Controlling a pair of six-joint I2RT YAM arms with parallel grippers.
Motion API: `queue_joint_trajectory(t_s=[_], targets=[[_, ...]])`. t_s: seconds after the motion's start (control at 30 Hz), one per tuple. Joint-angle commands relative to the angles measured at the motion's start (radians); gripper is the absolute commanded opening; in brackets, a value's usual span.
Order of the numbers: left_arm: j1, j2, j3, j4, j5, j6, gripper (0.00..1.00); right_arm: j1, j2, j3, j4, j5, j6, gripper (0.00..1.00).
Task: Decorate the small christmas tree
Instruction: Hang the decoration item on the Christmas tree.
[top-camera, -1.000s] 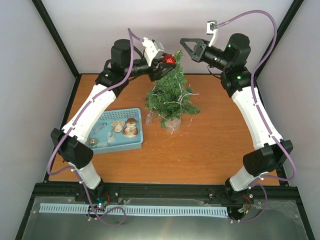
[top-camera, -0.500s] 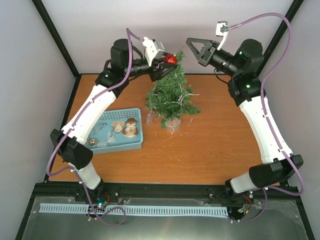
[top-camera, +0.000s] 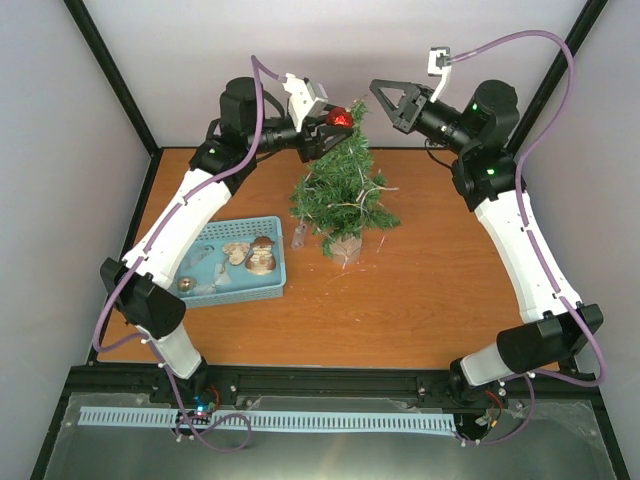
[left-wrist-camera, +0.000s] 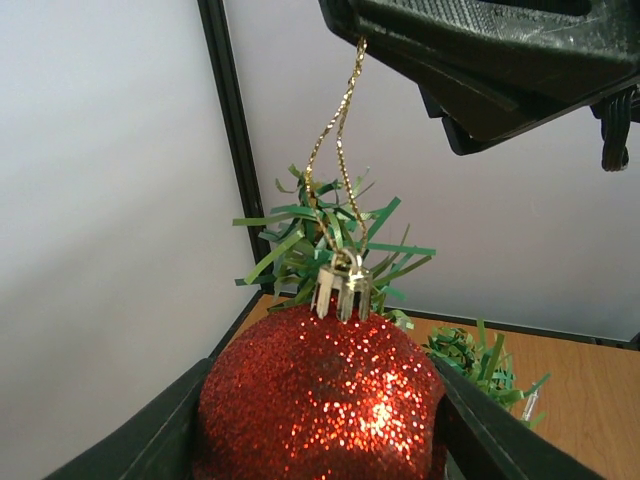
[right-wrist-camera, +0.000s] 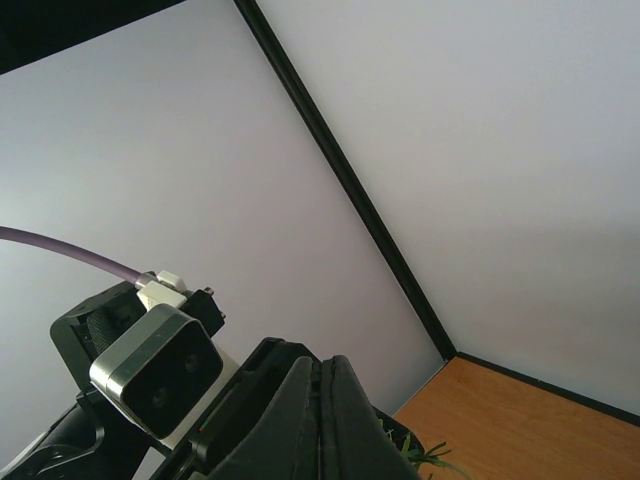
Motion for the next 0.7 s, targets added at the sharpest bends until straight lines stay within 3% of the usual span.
queue_joint_trajectory(t_s=[0.0, 0.67], targets=[[-0.002, -0.009, 0.050, -0.005, 0.021, -0.005, 0.40, -0.005, 0.003, -0.001, 0.020, -0.007, 0.021, 0.03], [-0.001, -0.004, 0.039, -0.006, 0.029, -0.004, 0.40, 0.000, -0.069, -0.107, 0.095, 0.001, 0.087, 0.03]])
